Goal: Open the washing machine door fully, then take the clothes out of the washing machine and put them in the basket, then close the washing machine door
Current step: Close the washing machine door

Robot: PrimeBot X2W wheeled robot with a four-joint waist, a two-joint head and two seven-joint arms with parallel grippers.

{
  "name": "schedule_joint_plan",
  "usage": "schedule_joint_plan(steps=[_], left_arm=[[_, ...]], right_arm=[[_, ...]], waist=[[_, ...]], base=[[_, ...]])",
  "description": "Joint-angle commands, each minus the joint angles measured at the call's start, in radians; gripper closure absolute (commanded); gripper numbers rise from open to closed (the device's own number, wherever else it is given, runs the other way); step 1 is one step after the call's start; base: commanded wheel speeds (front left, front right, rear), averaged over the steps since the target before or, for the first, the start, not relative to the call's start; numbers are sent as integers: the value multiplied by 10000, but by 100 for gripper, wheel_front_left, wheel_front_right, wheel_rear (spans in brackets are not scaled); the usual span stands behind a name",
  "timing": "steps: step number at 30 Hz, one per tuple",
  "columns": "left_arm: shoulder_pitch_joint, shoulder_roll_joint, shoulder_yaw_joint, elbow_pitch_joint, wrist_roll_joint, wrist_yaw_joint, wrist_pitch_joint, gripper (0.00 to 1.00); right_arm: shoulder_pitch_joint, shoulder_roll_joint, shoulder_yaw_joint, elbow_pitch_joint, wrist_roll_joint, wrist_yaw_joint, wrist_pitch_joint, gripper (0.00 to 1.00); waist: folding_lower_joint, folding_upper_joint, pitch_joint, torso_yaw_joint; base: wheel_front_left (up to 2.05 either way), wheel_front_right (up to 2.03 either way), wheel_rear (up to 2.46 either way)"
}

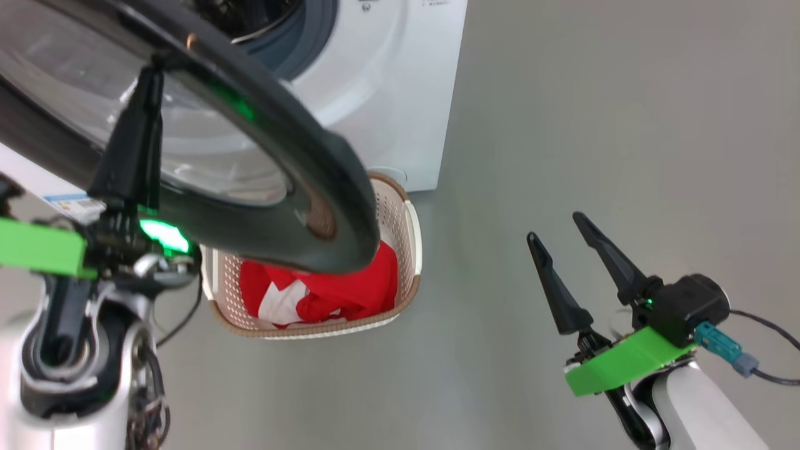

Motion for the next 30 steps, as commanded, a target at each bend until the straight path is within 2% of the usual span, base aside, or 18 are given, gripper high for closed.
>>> schedule_joint_plan(steps=[1,17,30], left_arm=[[-483,155,192,-113,-59,-175,-50,100],[-3050,336,41,1709,40,-677,-251,100],[-3717,592,247,2498,104,-1021,-211,100]], right_arm=[[-305,-50,190,-271,27,46,-63,0],[-806,-87,456,-280,29,46,-63,0],[-1002,-88,635,-167,45,46,-63,0]], waist=[[0,0,235,-30],[0,0,1223,-489],[0,0,1323,-664]], base=[[0,0,0],[0,0,0],[0,0,0]])
